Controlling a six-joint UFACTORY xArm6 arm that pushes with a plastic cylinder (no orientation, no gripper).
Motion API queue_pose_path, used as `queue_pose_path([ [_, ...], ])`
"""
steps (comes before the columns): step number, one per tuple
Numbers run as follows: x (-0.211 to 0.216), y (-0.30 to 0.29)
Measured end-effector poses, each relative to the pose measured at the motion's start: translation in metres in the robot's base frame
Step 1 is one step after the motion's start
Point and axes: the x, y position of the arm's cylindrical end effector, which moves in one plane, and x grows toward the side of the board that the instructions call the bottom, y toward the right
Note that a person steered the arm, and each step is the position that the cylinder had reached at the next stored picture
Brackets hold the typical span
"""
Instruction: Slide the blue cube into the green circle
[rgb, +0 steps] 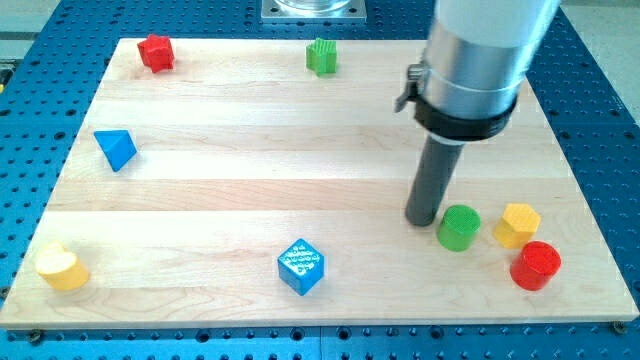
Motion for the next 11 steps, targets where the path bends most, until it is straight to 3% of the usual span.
queue_pose_path([
  [1, 0.006, 0.046],
  [2, 0.006, 0.027],
  [3, 0.011, -0.078],
  [4, 0.052, -0.150],
  [6, 0.091, -0.235],
  [7, 0.102, -0.165],
  [8, 0.078, -0.051],
  [10, 0.059, 0.014],
  [11, 0.048, 0.016],
])
